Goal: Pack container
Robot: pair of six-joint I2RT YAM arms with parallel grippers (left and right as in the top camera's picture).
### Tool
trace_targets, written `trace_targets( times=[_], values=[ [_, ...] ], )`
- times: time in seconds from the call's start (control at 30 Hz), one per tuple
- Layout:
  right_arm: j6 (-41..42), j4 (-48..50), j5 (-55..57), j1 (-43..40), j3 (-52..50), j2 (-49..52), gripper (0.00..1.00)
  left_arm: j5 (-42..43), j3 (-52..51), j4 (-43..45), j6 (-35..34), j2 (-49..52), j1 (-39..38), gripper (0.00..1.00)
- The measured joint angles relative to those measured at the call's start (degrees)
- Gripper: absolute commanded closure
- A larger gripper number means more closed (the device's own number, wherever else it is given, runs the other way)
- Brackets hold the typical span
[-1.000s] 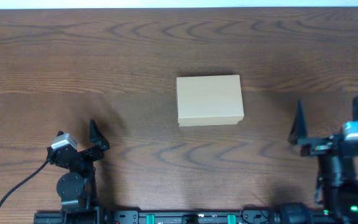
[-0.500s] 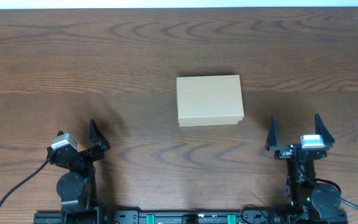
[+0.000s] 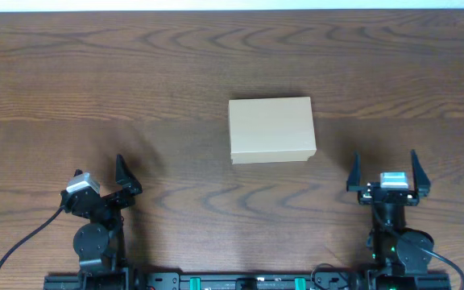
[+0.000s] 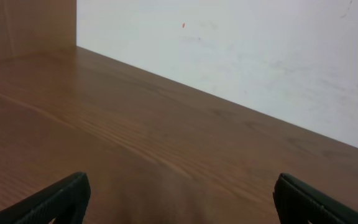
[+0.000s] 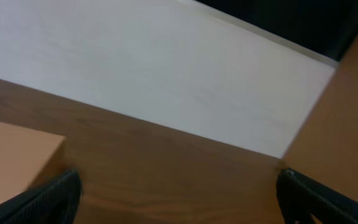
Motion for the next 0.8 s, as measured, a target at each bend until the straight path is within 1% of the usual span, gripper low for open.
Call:
trace_targets(
  times=[0.1, 0.23, 0.5, 0.6, 0.73, 0.8],
  values=[
    [0.7, 0.0, 0.2, -1.7, 0.0, 0.0, 0.01, 0.0, 0.0, 0.0, 0.0, 0.0, 0.0, 0.05],
    [5.1, 0.0, -0.1, -1.8, 0.0, 0.0, 0.01, 0.0, 0.0, 0.0, 0.0, 0.0, 0.0, 0.05],
    [7.8, -0.3, -0.3, -1.3, 0.0, 0.0, 0.01, 0.0, 0.0, 0.0, 0.0, 0.0, 0.0, 0.05],
    [8.0, -3.1, -0.3, -1.3, 0.0, 0.0, 0.01, 0.0, 0.0, 0.0, 0.0, 0.0, 0.0, 0.05],
    [8.1, -9.8, -0.3, -1.2, 0.0, -0.1, 0.01, 0.0, 0.0, 0.0, 0.0, 0.0, 0.0, 0.05],
    [8.2, -9.9, -0.4, -1.2, 0.0, 0.0, 0.01, 0.0, 0.0, 0.0, 0.0, 0.0, 0.0, 0.05]
  ],
)
